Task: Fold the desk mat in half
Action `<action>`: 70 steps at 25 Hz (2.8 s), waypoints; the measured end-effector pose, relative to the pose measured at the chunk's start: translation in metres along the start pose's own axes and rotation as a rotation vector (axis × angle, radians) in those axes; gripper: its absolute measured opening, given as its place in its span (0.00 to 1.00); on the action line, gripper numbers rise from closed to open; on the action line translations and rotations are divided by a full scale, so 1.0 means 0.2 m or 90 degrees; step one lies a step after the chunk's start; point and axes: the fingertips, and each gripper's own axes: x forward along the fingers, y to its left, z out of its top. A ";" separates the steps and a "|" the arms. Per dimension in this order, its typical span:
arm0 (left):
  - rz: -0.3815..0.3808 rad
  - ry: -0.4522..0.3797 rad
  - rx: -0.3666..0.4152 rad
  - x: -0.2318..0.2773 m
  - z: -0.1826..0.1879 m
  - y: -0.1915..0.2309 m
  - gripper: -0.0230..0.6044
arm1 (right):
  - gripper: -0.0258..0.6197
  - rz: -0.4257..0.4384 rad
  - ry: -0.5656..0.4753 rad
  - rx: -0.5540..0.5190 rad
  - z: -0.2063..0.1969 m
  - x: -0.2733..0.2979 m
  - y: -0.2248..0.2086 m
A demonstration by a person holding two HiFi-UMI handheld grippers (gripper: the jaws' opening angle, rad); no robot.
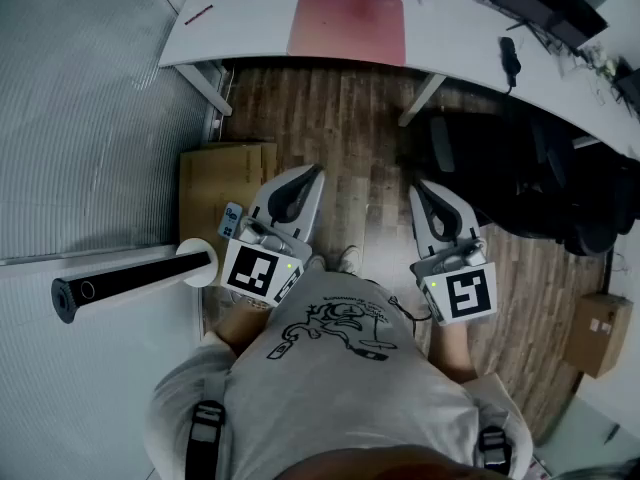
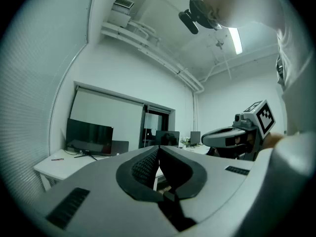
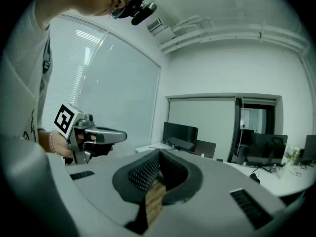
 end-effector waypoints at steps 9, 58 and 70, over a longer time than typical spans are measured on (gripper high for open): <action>-0.010 0.004 -0.002 -0.21 -0.01 0.11 0.07 | 0.05 -0.007 0.039 -0.025 -0.03 0.02 0.20; 0.009 0.019 -0.010 1.32 -0.01 0.34 0.07 | 0.05 -0.007 -0.008 0.006 -0.04 0.74 -1.18; 0.017 0.036 -0.026 1.55 -0.07 0.55 0.07 | 0.05 -0.002 0.002 0.008 -0.07 1.00 -1.33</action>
